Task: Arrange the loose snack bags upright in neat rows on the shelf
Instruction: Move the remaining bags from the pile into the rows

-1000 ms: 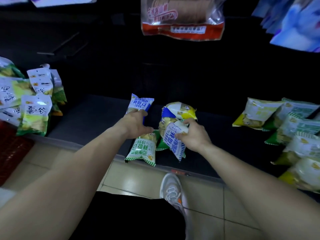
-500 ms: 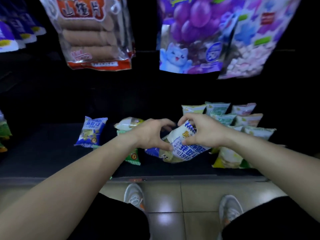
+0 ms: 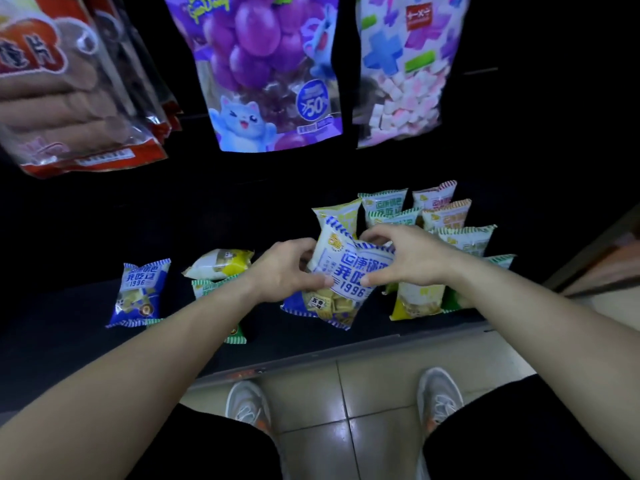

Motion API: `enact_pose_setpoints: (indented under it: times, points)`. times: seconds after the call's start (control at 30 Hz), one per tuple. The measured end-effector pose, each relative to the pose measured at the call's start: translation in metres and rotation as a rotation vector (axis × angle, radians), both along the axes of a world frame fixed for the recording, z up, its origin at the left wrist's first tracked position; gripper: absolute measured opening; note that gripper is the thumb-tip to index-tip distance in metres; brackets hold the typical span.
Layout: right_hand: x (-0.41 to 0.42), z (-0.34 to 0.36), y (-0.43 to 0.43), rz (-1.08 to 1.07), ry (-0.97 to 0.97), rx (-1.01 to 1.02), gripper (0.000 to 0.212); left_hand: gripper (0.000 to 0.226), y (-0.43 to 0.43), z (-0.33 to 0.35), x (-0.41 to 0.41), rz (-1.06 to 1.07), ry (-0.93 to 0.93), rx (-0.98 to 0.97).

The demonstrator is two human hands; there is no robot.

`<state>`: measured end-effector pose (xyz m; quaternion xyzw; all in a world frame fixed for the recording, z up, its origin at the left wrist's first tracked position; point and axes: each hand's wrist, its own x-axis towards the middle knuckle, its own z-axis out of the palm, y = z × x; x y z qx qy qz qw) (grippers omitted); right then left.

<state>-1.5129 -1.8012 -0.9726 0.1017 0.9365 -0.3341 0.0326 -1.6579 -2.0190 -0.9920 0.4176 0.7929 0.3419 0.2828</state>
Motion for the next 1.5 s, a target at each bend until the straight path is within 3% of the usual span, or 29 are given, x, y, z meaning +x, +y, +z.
enact_pose_setpoints:
  times: [0.2,0.33,0.47,0.53,0.77,0.87,1.03,1.5]
  points:
    - [-0.004,-0.005,0.006,-0.023,0.035,0.118,0.064,0.067,0.009,-0.004,-0.001,0.010,-0.017,-0.001]
    - [-0.011,-0.011,0.001,0.020,-0.015,0.325,0.063,0.074,0.016,0.004,0.001,0.030,0.149,0.031]
    - [-0.018,-0.012,-0.003,0.029,-0.042,0.337,0.061,0.074,0.029,0.005,0.010,-0.065,0.435,-0.196]
    - [-0.020,-0.013,-0.005,0.028,-0.050,0.331,0.061,0.080,0.035,0.003,0.011,-0.045,0.486,-0.281]
    - [-0.019,-0.024,0.017,-0.154,-0.048,0.239,0.081,0.075,0.045,-0.017,-0.012,0.152,0.435,-0.281]
    - [-0.017,-0.034,0.042,-0.197,-0.184,0.179,0.077,0.073,0.052,-0.032,-0.033,0.208,0.423,-0.295]
    - [-0.026,-0.050,0.076,-0.123,-0.353,0.357,0.069,0.071,0.083,-0.068,-0.071,0.253,0.389,-0.367]
    - [-0.046,-0.115,0.097,-0.138,-0.463,0.293,0.061,0.067,0.158,-0.171,-0.139,0.301,0.343,-0.389]
